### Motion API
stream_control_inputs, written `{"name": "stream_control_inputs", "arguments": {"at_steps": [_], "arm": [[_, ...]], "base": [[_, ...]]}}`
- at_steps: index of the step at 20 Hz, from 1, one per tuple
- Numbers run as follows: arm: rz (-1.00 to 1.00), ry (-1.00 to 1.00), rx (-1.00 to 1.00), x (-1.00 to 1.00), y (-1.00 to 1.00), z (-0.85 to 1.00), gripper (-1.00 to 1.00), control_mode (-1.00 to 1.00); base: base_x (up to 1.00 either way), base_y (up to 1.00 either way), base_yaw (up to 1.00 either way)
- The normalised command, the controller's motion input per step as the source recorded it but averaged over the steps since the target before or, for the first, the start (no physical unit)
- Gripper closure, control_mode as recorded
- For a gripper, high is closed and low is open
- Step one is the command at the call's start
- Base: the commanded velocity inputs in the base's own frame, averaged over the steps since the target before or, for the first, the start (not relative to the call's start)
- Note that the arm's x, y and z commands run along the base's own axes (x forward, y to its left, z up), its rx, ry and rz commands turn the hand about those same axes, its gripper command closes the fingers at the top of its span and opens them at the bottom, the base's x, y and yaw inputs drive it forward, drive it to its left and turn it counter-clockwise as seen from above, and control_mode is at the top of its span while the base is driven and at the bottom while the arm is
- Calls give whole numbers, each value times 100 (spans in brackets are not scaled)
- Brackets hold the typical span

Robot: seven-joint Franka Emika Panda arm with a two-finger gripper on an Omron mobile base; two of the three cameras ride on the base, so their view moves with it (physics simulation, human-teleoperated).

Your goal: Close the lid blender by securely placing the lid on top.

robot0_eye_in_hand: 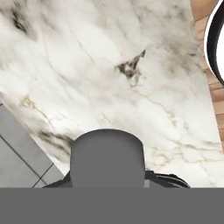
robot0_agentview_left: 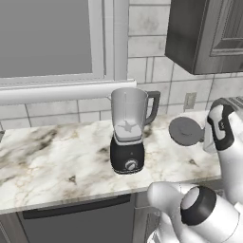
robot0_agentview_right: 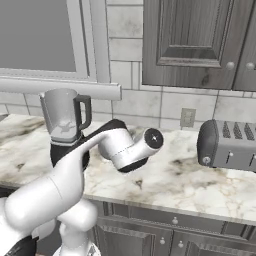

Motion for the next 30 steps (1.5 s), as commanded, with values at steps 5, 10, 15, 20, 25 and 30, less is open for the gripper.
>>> {"name": "stream_control_inputs", "arguments": {"at_steps": [5,10,15,20,25,30], "arm": [[-6,0,11,0,16,90,100,-100],[0,0,13,0,17,81,100,-100],[0,-5,12,0,22,77,100,-100],[3,-9,8,-9,32,62,100,-100],[5,-16,0,-2,65,75,100,-100],[5,-13,-3,0,76,62,100,-100]], "base": [[0,0,0],[0,0,0],[0,0,0],[0,0,0],[0,0,0],[0,0,0]]}}
